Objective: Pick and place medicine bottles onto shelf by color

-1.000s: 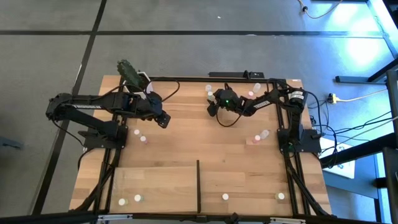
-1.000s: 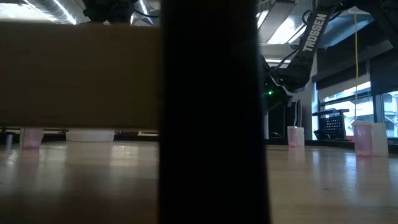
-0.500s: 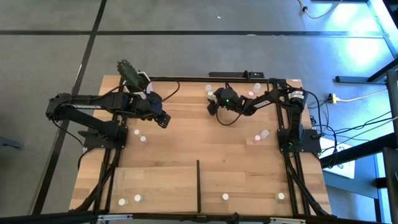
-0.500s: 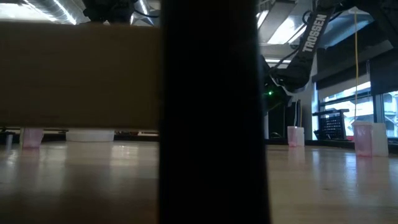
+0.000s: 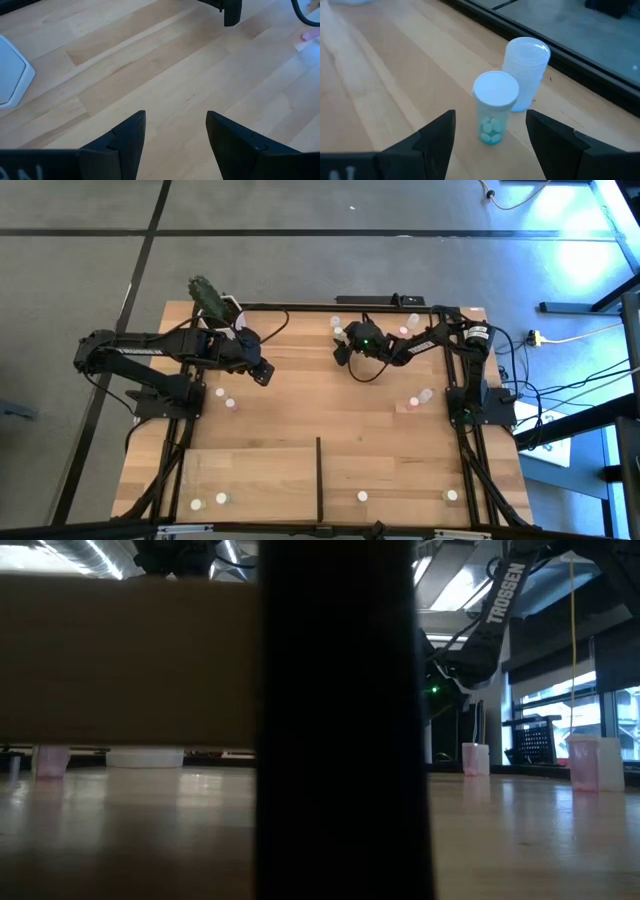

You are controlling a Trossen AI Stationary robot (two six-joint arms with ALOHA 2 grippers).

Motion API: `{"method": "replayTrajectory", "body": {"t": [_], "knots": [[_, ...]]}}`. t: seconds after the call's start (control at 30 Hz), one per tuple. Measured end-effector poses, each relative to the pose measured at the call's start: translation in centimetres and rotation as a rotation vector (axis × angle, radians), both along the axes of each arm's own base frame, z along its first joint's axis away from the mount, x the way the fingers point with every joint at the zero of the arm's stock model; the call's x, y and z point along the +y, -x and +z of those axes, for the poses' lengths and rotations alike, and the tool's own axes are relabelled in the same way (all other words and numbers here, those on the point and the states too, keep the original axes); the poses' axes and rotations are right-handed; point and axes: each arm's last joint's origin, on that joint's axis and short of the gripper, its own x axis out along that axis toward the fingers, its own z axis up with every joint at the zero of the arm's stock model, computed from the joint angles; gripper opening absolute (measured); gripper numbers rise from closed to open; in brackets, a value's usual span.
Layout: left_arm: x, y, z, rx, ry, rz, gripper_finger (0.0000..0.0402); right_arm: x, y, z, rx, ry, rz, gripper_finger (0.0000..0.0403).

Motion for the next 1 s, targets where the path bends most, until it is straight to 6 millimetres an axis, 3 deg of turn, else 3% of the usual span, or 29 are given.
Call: {"method": "replayTrajectory", "body": {"t": [1.0], "knots": [[0.00, 0.00, -0.01, 0.000, 0.000, 0.000, 0.0202, -0.11, -0.07, 0.22, -0.050, -0.016, -0.047, 0.0244]]}}
